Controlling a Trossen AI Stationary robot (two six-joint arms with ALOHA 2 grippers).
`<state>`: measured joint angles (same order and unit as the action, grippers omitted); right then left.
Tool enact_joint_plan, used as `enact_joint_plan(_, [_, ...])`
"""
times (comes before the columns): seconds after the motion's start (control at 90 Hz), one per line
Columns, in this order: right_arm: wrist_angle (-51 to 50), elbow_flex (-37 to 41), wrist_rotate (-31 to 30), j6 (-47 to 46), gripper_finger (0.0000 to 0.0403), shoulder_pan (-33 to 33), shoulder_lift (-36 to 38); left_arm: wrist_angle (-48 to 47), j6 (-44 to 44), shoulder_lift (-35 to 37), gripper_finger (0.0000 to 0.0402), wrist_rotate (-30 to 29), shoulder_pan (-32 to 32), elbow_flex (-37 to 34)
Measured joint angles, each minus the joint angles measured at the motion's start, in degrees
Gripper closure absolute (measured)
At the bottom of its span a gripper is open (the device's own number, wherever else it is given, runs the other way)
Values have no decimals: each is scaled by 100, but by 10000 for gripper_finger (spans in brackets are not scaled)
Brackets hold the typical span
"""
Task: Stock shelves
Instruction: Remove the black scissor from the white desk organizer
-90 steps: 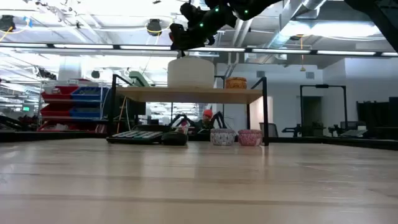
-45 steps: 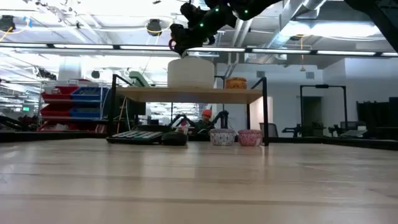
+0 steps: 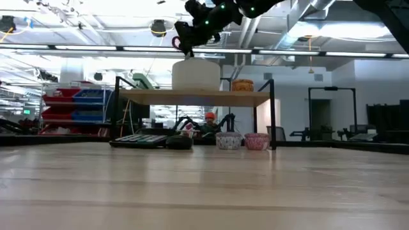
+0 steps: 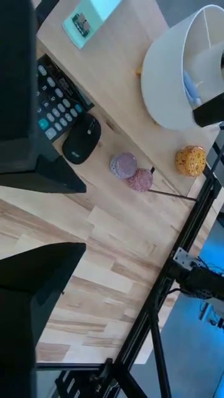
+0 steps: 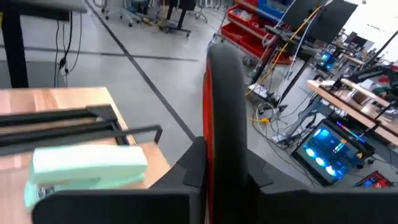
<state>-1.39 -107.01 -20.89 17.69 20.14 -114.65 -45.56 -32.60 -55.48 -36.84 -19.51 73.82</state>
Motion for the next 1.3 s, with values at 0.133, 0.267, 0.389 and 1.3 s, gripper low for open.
enact_joint_plan(0.133, [0, -288, -1, 328, 379, -13, 2, 0, 2, 0, 286, -2, 0, 0])
enact_joint_plan(0.267, [9, -616, -1, 488, 376, -33, 2, -2, 2, 0, 286, -3, -2, 0])
enact_joint_plan(0.389, [10, -942, 2, 515, 377, -64, 2, -1, 2, 0, 286, -2, -2, 0])
enact_joint_plan(1.3, [-5917, -2645, 1969, -1767, 381, -1187, 1394, 0, -10, -1, 286, -149, -2, 0])
